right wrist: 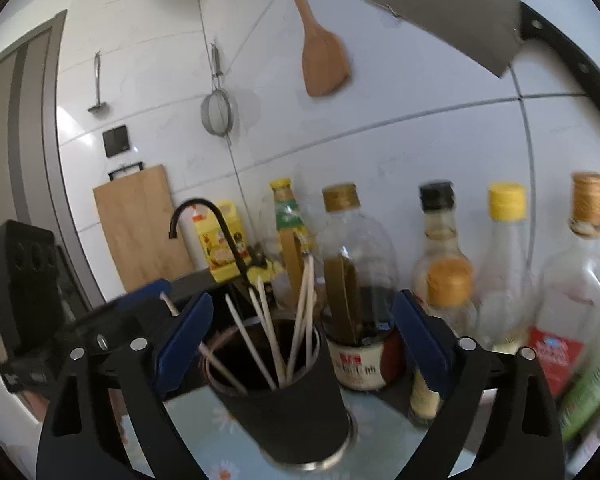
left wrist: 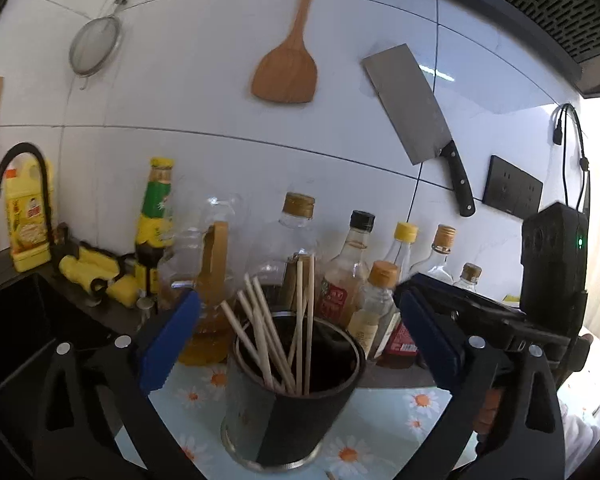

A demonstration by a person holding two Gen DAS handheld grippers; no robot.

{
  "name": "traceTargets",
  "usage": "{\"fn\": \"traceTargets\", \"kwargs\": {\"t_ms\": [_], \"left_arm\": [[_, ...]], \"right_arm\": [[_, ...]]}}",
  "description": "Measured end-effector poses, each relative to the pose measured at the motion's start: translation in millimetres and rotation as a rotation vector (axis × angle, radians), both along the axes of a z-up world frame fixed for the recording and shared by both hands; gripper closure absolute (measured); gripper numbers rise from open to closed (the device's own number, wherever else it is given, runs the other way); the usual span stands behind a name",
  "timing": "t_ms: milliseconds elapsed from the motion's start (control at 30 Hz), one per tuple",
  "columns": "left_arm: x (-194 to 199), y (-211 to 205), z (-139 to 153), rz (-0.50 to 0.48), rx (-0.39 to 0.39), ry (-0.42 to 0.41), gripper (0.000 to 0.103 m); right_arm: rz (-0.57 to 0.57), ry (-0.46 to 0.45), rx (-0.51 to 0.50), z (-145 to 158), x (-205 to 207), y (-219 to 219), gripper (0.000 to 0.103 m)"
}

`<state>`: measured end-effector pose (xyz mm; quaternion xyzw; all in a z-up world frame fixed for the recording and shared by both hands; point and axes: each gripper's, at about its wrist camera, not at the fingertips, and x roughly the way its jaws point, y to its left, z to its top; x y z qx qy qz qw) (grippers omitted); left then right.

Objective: Organize utensils
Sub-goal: 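Move both open tools back down toward the remaining chopsticks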

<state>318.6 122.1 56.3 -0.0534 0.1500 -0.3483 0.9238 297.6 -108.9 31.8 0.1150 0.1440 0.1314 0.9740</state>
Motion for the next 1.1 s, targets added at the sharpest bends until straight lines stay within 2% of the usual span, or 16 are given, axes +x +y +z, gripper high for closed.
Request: {"fn": "traceTargets", "kwargs": {"t_ms": [200, 367, 533, 700, 867, 967, 1100], "left_arm": [[-16, 5, -10, 0.021, 0.079, 0.107, 0.006], [-28, -2, -49, 0.077, 0.211, 0.204, 0.006], [-33, -5, -94, 0.101, 0.291, 0.356, 0.006], [-45, 1, -124, 0.158, 0.315, 0.451, 0.006], [-56, 2, -143, 0.162, 0.353, 0.501, 0.006], [-55, 2, -145, 0.176, 0.379, 0.52, 0.006], [-56, -8, -142, 0.181, 0.429, 0.505, 0.006]], "right_arm": [[-0.009, 0.195, -0.09, -27, -14, 5, 0.014], [0.044, 0.34, -0.128, -72, -29, 13, 0.014], [0.105, 0.463, -0.138, -120, -46, 20, 0.014], [0.139, 0.539, -0.157, -144, -62, 24, 0.014], [0.139, 0.558, -0.195, -157, -75, 34, 0.014], [0.141, 0.577, -0.204, -164, -78, 41, 0.014], [0.125, 0.57, -0.28, -167, -84, 48, 0.014]]}}
